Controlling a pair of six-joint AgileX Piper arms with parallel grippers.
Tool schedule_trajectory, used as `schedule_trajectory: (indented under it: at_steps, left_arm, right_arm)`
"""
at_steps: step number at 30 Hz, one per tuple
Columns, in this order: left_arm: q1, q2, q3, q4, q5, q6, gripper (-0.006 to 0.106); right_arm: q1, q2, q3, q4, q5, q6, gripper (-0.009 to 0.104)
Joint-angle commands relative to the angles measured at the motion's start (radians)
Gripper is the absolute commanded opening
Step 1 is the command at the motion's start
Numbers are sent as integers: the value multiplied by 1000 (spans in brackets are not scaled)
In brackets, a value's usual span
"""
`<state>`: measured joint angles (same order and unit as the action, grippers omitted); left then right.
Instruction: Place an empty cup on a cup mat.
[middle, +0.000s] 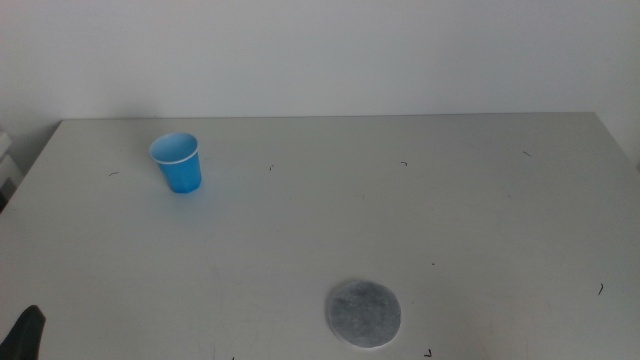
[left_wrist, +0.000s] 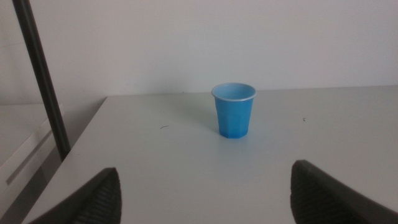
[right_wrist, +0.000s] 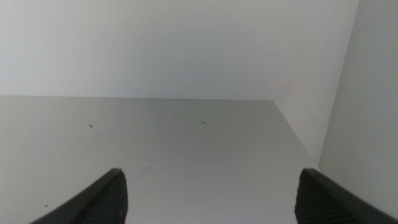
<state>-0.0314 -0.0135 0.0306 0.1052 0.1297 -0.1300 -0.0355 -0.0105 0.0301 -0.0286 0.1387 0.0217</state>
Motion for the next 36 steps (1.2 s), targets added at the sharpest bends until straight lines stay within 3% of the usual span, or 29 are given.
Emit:
schedule_trajectory:
  at_steps: [1,11,36]
  left_arm:
    - [2,-14,-5,-3,-72,-6,93]
    - [2,320,-377,6,-11,-6,93]
    - [2,1306,-1658,-3,885,-4,93]
  right_arm:
    - [4,-26,-8,-14,-73,-5,94]
    - [4,-26,-8,-14,-73,-5,94]
    - [4,-26,-8,-14,-73,-5,94]
